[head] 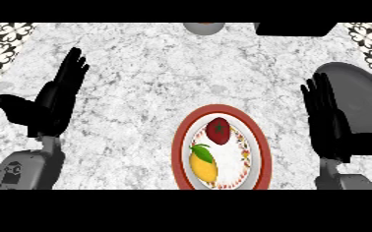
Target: Pick the tomato from the plate and place it in the pan
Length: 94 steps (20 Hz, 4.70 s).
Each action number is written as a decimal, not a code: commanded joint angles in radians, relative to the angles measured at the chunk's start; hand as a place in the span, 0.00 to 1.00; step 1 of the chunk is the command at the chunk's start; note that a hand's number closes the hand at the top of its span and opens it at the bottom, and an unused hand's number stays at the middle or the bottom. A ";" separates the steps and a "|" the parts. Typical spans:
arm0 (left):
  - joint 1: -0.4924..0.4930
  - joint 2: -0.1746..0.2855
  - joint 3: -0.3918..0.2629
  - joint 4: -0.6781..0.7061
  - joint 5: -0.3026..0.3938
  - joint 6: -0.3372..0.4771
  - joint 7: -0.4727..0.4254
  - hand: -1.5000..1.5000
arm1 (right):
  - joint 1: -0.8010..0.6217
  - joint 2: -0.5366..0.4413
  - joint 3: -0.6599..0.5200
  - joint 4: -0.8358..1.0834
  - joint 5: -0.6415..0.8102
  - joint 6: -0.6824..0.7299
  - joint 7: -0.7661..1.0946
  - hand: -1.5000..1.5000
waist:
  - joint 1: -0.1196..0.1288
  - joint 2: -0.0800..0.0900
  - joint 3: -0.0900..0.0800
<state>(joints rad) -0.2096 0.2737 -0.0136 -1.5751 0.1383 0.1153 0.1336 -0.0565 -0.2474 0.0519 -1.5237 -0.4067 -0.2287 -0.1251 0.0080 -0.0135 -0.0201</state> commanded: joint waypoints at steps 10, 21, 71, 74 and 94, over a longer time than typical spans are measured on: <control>0.185 -0.147 -0.153 -0.028 -0.056 -0.010 -0.210 0.50 | 0.215 0.056 0.198 -0.286 0.453 -0.402 0.007 0.00 | -0.040 0.004 0.017; 0.198 -0.135 -0.163 -0.023 -0.059 -0.063 -0.232 0.50 | 0.318 -0.159 0.338 -0.597 0.878 -0.309 0.460 0.00 | -0.005 0.013 0.017; 0.244 -0.232 -0.156 -0.093 -0.156 -0.085 -0.194 0.50 | -0.233 0.234 0.317 0.232 1.196 0.276 0.831 0.00 | -0.001 0.013 0.020; 0.247 -0.253 -0.177 -0.096 -0.173 -0.063 -0.189 0.50 | -0.212 0.190 0.383 0.255 1.193 0.352 0.763 1.00 | 0.004 0.013 0.021; 0.219 -0.236 -0.098 -0.031 -0.149 -0.094 -0.223 0.50 | -0.006 -0.046 0.454 -0.138 1.338 0.276 0.477 1.00 | -0.036 0.003 0.020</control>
<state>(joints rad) 0.0040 0.0383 -0.1178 -1.5887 -0.0093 0.0106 -0.1031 -0.1932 -0.1702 0.4405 -1.5103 0.9591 0.0214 0.5157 -0.0120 -0.0098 -0.0024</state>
